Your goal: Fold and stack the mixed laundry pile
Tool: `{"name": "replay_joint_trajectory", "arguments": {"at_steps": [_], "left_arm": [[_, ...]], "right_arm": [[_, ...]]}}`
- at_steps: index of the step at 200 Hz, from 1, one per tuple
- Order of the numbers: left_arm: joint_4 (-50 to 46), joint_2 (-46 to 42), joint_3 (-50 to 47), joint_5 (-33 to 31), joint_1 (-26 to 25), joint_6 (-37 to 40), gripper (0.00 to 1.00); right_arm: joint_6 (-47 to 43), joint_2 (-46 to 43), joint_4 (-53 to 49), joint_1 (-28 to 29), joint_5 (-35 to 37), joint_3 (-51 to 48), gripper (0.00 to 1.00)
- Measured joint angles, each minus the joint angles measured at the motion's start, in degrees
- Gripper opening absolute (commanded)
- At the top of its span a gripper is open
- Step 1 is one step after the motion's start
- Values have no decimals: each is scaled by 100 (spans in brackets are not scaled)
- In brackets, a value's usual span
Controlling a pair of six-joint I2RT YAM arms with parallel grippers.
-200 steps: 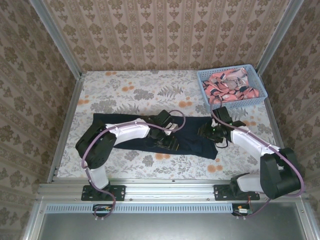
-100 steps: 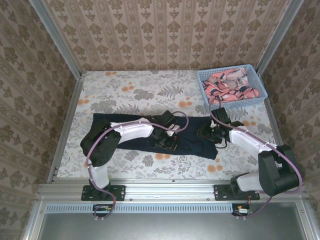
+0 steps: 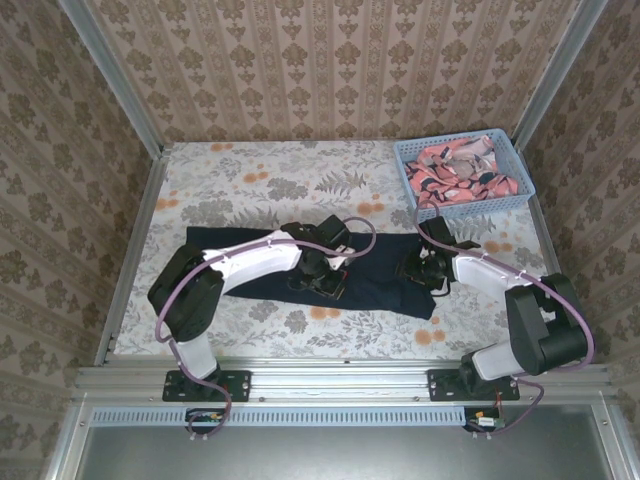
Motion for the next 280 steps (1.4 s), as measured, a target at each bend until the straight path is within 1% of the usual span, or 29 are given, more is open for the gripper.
{"name": "replay_joint_trajectory", "arguments": {"at_steps": [28, 32, 36, 40, 44, 48, 53, 56, 58, 59, 62, 84, 105, 124, 143, 159, 173, 189, 203, 226, 243, 264, 280], "left_arm": [[-372, 26, 0, -549, -155, 114, 7], [-426, 26, 9, -658, -160, 129, 8], [-476, 26, 20, -737, -162, 142, 13], [-535, 26, 39, -824, -162, 188, 21], [-573, 26, 57, -890, -162, 188, 33], [-610, 26, 81, -962, -162, 251, 48], [-654, 26, 111, -1005, -160, 264, 70], [-691, 26, 142, -1038, -157, 278, 81], [-699, 26, 153, -1049, -155, 280, 92], [-710, 26, 162, -1060, -153, 280, 96], [-728, 26, 186, -1078, -151, 282, 99], [-728, 11, 317, -1003, -111, 282, 100], [-575, -138, 299, -848, 136, 256, 100], [-219, -417, 153, -761, 708, 205, 100], [313, -654, -122, -732, 1547, 96, 100], [765, -654, -304, -715, 2201, 7, 100], [1040, -614, -400, -691, 2616, -81, 100], [1325, -551, -459, -632, 2918, -181, 100], [1510, -503, -527, -608, 3038, -227, 100], [1720, -474, -778, -535, 3029, -310, 100], [1867, -474, -1091, -487, 3025, -407, 100], [1941, -457, -1449, -483, 3027, -518, 100], [2057, -452, -1486, -514, 3027, -546, 100]], "right_arm": [[0, -28, -13, 0, 68, 0, 45], [0, -44, -24, 0, 79, 0, 45], [0, -52, -31, 0, 85, 0, 45], [-2, -68, -44, 0, 96, 2, 45], [0, -79, -48, 0, 105, 2, 45], [-2, -87, -55, 0, 116, 2, 45], [-2, -96, -61, 0, 125, 2, 45], [-2, -98, -70, 0, 129, 7, 45], [-2, -101, -76, 0, 133, 9, 45], [-2, -111, -81, 0, 138, 9, 45], [-2, -120, -87, 0, 149, 9, 45], [-4, -271, -186, 0, 219, 31, 45], [-24, -341, -240, 0, 264, 127, 46], [-50, -343, -267, -2, 372, 219, 45], [-87, -339, -262, -55, 413, 319, 43], [-142, -225, -240, -105, 498, 496, 42], [-212, -26, -166, -157, 555, 669, 40], [-267, 205, -74, -238, 588, 822, 39], [-339, 409, -2, -313, 629, 951, 38], [-393, 728, 120, -435, 671, 1095, 37], [-444, 909, 186, -496, 669, 1113, 34], [-516, 1078, 256, -518, 662, 1119, 24], [-535, 1185, 302, -533, 658, 1167, 15]]}}
